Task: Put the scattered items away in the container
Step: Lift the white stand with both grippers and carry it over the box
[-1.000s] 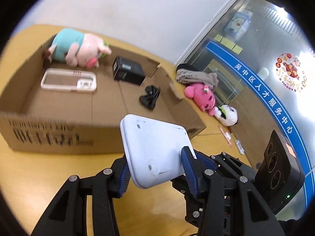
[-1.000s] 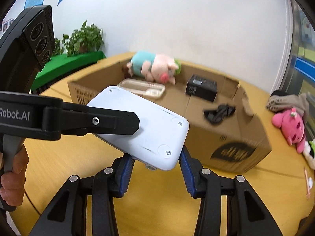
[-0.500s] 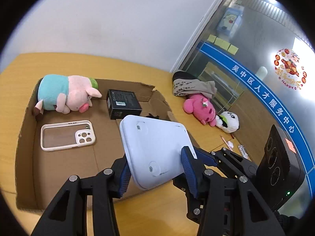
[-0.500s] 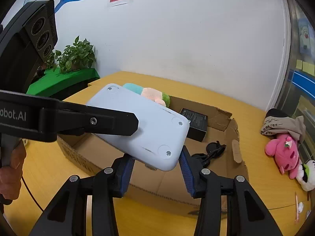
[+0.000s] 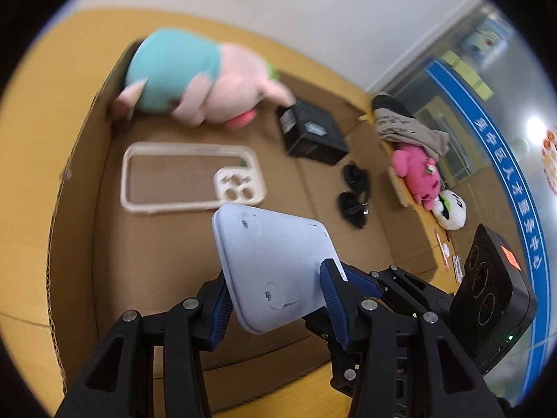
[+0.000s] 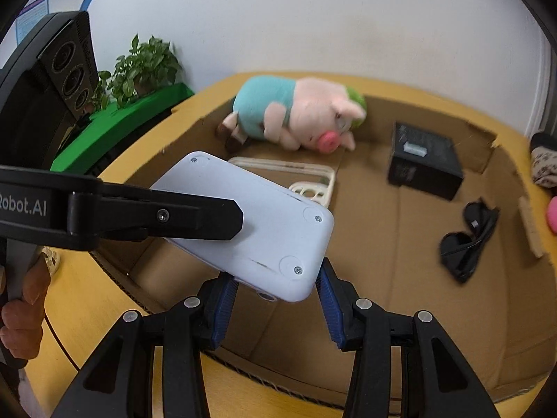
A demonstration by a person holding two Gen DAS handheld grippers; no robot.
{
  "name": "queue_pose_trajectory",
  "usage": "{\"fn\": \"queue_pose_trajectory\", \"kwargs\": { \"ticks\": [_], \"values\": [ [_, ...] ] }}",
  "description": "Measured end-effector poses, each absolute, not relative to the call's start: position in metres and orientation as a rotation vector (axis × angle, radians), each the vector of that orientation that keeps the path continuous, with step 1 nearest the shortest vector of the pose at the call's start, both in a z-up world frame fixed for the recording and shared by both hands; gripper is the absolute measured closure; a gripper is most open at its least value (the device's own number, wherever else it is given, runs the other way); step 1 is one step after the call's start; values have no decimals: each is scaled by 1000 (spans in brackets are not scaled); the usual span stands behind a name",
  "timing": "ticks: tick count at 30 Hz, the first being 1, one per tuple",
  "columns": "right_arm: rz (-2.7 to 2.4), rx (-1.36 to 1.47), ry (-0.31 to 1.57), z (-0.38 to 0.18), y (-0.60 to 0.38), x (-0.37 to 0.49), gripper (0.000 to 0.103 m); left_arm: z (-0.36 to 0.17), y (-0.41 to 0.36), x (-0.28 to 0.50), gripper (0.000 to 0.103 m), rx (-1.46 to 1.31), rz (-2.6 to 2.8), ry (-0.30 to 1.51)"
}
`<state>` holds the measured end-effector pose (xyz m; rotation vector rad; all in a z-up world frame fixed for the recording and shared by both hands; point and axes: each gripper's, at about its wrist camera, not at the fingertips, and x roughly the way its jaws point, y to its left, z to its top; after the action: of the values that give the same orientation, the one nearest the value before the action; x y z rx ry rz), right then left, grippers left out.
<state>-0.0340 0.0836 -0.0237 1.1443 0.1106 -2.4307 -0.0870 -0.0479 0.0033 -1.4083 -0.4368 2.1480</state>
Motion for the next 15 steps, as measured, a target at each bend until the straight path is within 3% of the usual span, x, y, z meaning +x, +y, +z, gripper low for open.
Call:
{"fn": "queue_pose_trajectory", "kwargs": {
  "ticks": [15],
  "values": [
    [-2078,1568,-141,-67,80,-92,54,-39,-69,-118,52,-1720,2030,-597]
  ]
}}
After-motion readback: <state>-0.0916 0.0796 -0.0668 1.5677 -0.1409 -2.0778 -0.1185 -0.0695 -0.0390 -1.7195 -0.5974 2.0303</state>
